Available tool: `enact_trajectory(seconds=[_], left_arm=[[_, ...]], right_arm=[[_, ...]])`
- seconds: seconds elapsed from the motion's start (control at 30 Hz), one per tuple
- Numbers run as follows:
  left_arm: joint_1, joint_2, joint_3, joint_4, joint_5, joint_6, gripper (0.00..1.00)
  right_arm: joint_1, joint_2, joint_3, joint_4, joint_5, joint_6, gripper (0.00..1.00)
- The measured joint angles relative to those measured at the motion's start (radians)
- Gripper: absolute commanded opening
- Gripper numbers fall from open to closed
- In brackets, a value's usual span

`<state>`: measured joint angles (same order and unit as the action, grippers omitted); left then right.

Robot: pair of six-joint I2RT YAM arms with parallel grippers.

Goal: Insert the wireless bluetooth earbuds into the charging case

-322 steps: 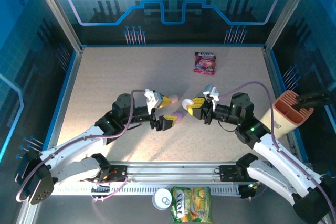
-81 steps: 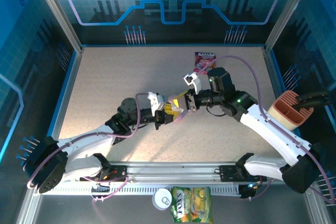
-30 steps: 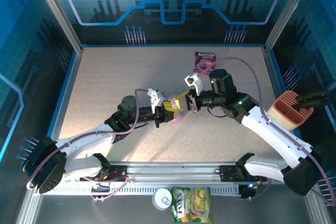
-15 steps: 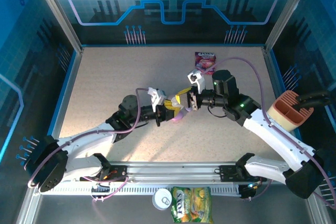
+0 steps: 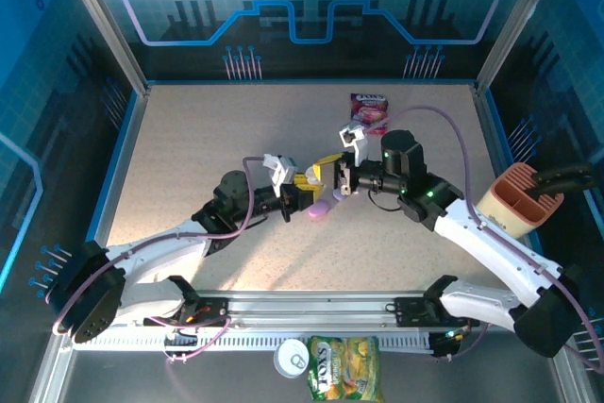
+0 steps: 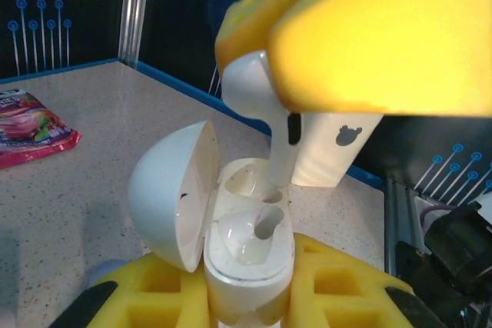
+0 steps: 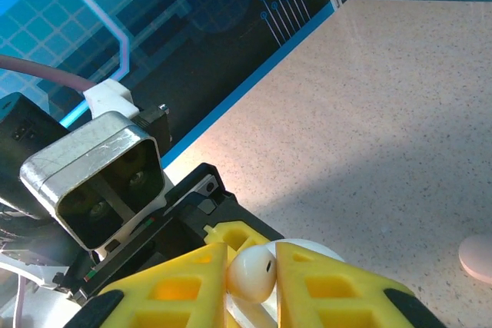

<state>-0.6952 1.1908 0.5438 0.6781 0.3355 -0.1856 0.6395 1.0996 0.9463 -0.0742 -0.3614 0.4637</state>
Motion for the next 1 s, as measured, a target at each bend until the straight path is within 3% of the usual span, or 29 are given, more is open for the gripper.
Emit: enact_trajectory(seconds=[1.0], left_arm=[[0.005,0.002,0.000,0.008,-0.045,-0.049,0.16]], right_arm=[[0.010,0.031,-0.032,0.076,0.026,0.031,0.21]])
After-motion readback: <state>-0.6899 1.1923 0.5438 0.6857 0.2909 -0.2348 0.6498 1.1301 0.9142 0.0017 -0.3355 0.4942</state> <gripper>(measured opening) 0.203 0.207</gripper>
